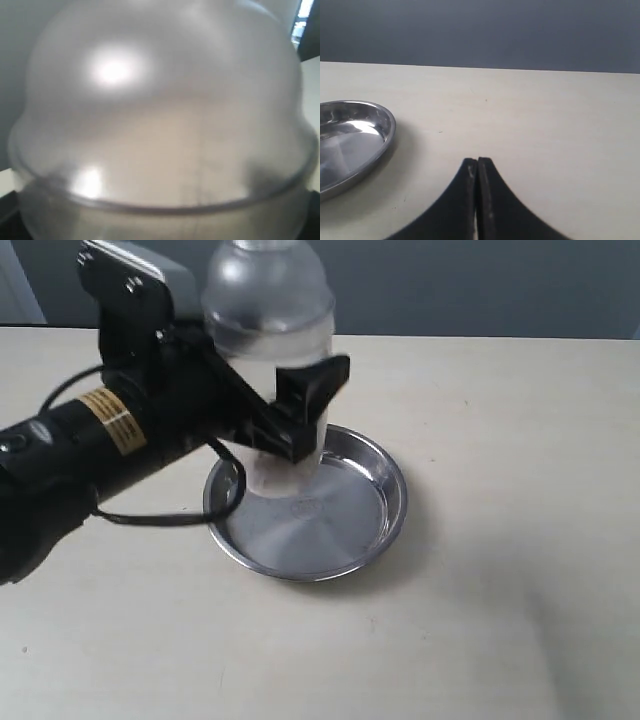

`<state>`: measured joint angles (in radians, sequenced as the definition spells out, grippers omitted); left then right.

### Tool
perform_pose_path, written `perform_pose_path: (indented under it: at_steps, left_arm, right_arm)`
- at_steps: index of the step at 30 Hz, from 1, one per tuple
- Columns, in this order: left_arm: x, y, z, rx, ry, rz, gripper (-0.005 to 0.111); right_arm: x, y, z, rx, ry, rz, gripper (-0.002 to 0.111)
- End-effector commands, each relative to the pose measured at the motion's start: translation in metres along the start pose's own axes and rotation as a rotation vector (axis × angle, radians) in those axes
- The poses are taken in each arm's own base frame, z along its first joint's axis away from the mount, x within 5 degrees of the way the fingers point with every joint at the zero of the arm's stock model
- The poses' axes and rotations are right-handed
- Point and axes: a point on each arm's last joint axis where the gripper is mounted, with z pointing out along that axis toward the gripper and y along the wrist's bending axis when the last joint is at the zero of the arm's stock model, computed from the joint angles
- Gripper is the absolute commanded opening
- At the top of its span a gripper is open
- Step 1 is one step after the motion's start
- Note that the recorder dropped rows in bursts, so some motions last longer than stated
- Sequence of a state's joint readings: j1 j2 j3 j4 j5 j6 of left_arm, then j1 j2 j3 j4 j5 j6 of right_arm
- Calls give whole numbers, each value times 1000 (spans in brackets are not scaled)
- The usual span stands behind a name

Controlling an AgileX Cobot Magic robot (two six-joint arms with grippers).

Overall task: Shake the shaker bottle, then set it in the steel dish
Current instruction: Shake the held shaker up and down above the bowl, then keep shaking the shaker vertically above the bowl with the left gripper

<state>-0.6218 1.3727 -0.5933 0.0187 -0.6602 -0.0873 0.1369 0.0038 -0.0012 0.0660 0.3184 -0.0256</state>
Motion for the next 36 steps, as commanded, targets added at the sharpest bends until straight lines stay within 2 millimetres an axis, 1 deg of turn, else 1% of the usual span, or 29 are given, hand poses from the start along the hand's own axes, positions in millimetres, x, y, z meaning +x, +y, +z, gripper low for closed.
perform_pose_path:
  at_steps: [1,2,4,5,6,8,10,11,13,14,15,16,18,19,20,22,23,24,25,26,28,29,30,31,32,33,34,35,36]
  left_arm:
    - [-78,-13,-18,75,-364,40,0]
    - [-59,-6,-9,13,-195,21,0]
    - [-3,5,5,-43,65,2,0]
    - [12,7,7,-43,105,-16,0]
    - [9,4,7,-17,60,-37,0]
    - [-30,-11,-5,117,-195,-7,0]
    - [-57,-15,-14,139,-288,32,0]
    - [-51,-9,-11,77,-203,16,0]
    - [-12,2,-1,-31,10,-27,0]
    - [4,5,1,-58,58,-53,0]
    - [5,4,2,-41,25,-46,0]
    - [-10,-3,-2,19,-79,-11,0]
    - [-57,-14,-16,102,-325,53,0]
    - [-71,-15,-20,104,-348,72,0]
    - [-74,-11,-20,60,-289,63,0]
    - [-39,0,-10,-13,-63,24,0]
    - [-9,5,-5,-38,52,-14,0]
    - [11,8,-3,-56,98,-69,0]
    - [12,4,-3,-28,59,-101,0]
    - [-3,-5,-6,57,-52,-105,0]
    - [-49,-19,-19,193,-284,-26,0]
    - [-65,-20,-22,193,-301,7,0]
    - [-64,-16,-20,136,-216,3,0]
    - [-51,-10,-15,81,-115,3,0]
    - [-19,-4,-6,28,47,16,0]
    - [-2,2,-3,-15,115,-28,0]
    - [5,4,0,-29,127,-63,0]
    - [-4,-3,-1,27,48,-67,0]
    - [-24,-10,-5,90,-72,-38,0]
  right_arm:
    - [-1,0,0,-3,-16,-3,-1]
    - [-1,0,0,-3,-16,-3,-1]
    - [-1,0,0,-3,-16,-3,-1]
    - [-1,0,0,-3,-16,-3,-1]
    - [-1,0,0,-3,-16,-3,-1]
    - [-1,0,0,-3,-16,-3,-1]
    - [-1,0,0,-3,-16,-3,-1]
    - [-1,0,0,-3,-16,-3,-1]
    - [-1,0,0,-3,-16,-3,-1]
    - [-1,0,0,-3,-16,-3,-1]
    - [-1,0,0,-3,-16,-3,-1]
    - [-1,0,0,-3,-16,-3,-1]
    - [-1,0,0,-3,-16,-3,-1]
    - [-1,0,0,-3,-16,-3,-1]
    - [-1,0,0,-3,-16,-3,-1]
    - [-1,0,0,-3,-16,-3,-1]
    - [-1,0,0,-3,-16,-3,-1]
    - [-1,0,0,-3,-16,-3,-1]
    - [-1,0,0,-3,-16,-3,-1]
    - [-1,0,0,-3,-16,-3,-1]
    - [-1,0,0,-3,-18,-3,-1]
    - [-1,0,0,-3,-18,-3,-1]
    - [-1,0,0,-3,-18,-3,-1]
    - [-1,0,0,-3,-18,-3,-1]
    - [-1,0,0,-3,-18,-3,-1]
    - [-1,0,0,-3,-18,-3,-1]
    - [-1,0,0,-3,-18,-3,-1]
    - [-1,0,0,-3,-18,-3,-1]
    - [-1,0,0,-3,-18,-3,-1]
